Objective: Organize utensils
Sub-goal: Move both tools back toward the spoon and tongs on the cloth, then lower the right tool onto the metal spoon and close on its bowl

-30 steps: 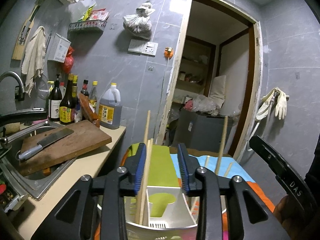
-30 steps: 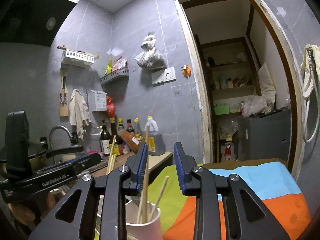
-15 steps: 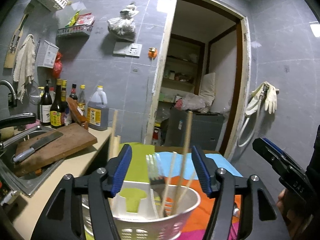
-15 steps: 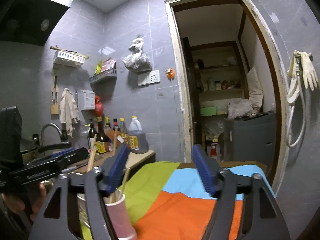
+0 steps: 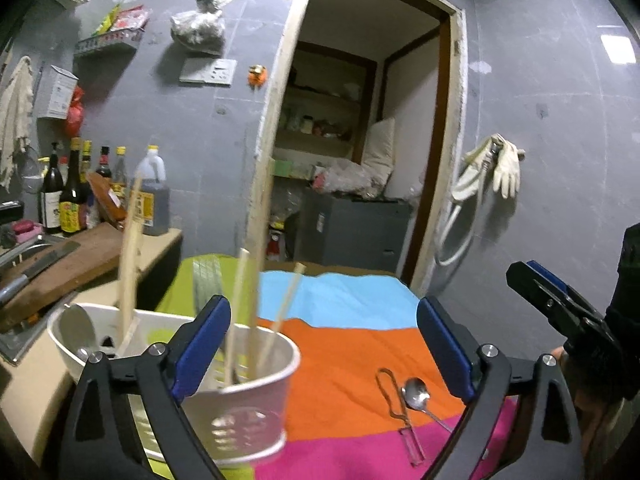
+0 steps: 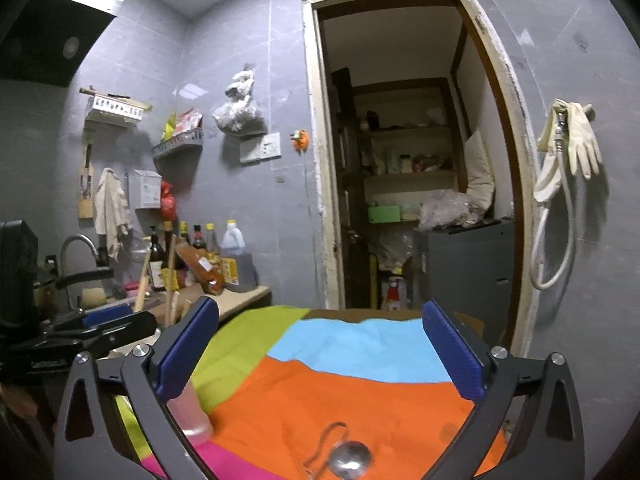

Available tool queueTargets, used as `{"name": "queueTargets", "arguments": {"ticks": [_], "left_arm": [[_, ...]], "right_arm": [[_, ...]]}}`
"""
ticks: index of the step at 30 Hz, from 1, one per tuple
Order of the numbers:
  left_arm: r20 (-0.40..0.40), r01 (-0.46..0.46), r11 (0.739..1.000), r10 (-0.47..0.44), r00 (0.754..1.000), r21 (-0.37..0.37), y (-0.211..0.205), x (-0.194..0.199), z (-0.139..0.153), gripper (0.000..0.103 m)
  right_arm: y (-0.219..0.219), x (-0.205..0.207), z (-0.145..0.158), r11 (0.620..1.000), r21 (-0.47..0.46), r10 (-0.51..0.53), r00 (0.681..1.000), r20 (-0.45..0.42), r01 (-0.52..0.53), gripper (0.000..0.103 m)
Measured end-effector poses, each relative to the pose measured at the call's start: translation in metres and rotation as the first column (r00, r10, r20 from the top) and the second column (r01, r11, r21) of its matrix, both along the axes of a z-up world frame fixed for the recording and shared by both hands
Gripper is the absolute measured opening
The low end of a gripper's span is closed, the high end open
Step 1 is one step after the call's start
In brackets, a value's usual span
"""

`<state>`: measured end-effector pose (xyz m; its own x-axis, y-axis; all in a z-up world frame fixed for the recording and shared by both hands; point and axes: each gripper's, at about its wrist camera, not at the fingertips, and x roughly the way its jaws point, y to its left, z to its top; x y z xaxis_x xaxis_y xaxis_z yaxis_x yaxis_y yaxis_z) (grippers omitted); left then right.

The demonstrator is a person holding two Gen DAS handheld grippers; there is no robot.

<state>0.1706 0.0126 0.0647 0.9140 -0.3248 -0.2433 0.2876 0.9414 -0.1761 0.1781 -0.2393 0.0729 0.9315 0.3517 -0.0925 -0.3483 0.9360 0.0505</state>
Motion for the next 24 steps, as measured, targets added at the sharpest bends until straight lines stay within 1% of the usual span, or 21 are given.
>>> {"name": "queueTargets", "arguments": {"ticks": [7, 13, 17, 20, 24], "left_arm": [[-0.047, 0.049, 0.998, -0.047, 0.998, 0.036, -0.03, 0.0, -0.014, 0.092], [-0.138, 0.066, 0.994, -0.053, 0.989, 0.087, -0.054, 0.007, -0.033, 0.092], [-0.215, 0.069, 0.989, -0.04, 0.976, 0.128, -0.066, 0.013, -0.045, 0.092], [-0.271, 0.065, 0.988, -0.024, 0.962, 0.142, -0.07, 0.018, -0.055, 0.092], [-0.358, 0.044, 0.98, 0.028, 0.933, 0.192, -0.072, 0.027, -0.069, 0.091]], "right_arm": [[-0.03, 0.0, -0.017, 0.998, -0.042, -0.054, 0.996, -0.073, 0.051, 0.103], [-0.047, 0.005, -0.033, 0.992, -0.086, -0.103, 0.98, -0.17, 0.089, 0.103], [-0.05, 0.017, -0.047, 0.985, -0.141, -0.132, 0.954, -0.268, 0.097, 0.103], [-0.052, 0.025, -0.06, 0.983, -0.164, -0.132, 0.928, -0.347, 0.079, 0.103], [-0.047, 0.035, -0.076, 0.979, -0.2, -0.113, 0.893, -0.436, 0.027, 0.099]]}}
